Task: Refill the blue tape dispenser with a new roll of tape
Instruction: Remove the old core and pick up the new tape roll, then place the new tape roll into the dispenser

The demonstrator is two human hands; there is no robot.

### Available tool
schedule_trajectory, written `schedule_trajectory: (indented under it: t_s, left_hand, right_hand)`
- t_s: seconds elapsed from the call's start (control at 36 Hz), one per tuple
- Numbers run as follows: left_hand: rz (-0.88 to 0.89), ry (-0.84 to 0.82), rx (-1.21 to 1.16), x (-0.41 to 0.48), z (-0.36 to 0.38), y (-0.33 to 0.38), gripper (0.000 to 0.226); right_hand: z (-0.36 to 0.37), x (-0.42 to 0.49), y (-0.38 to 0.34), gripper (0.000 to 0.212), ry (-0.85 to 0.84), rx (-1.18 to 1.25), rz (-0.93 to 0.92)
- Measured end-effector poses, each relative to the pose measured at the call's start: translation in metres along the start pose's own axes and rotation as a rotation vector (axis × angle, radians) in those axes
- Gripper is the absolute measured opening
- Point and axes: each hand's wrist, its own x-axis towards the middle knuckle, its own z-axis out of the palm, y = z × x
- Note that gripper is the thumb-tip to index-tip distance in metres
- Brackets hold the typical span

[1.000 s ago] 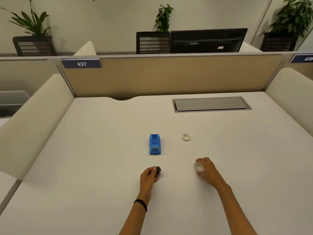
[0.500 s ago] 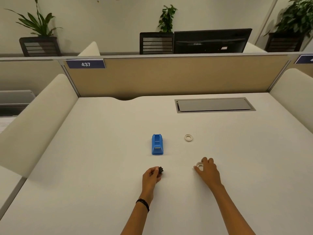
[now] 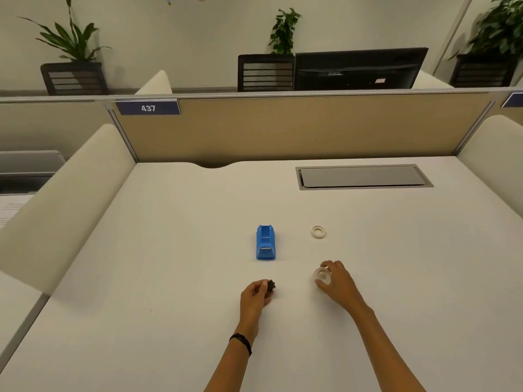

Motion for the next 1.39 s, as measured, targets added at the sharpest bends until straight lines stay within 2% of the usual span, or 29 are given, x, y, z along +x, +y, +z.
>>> schedule_trajectory:
  t_s: [0.31, 0.42, 0.64, 0.72, 0.94, 1.06, 1.25, 1.39]
  left_hand:
    - [0.024, -0.011, 0.024, 0.001, 0.001, -0.002, 0.025]
    - [0.038, -0.021, 0.046, 0.001, 0.002, -0.003, 0.016]
    - [0.082, -0.044, 0.073, -0.002, 0.002, -0.004, 0.012]
    - [0.104, -0.04, 0.087, -0.002, 0.003, -0.005, 0.01]
    - [0.115, -0.026, 0.096, -0.001, 0.002, -0.005, 0.009]
    - [0.12, -0.016, 0.091, -0.001, 0.002, -0.005, 0.008]
    - [0.112, -0.002, 0.077, 0.0, 0.003, -0.005, 0.012]
    - [0.101, -0.01, 0.057, 0.0, 0.006, -0.005, 0.016]
  right_hand:
    - [0.023, -0.004, -0.03, 0.031, -0.135, 0.244, -0.116]
    - [0.033, -0.006, -0.043, 0.028, -0.19, 0.315, -0.078]
    - [0.048, -0.004, -0.052, 0.022, -0.295, 0.413, 0.019]
    - [0.051, -0.004, -0.054, 0.019, -0.302, 0.435, 0.04]
    - [0.055, -0.005, -0.059, 0.03, -0.297, 0.46, 0.145]
    - [0.056, -0.006, -0.061, 0.024, -0.299, 0.503, 0.179]
    - [0.056, -0.009, -0.061, 0.025, -0.309, 0.519, 0.147]
    - [0.051, -0.009, -0.06, 0.006, -0.37, 0.476, 0.072]
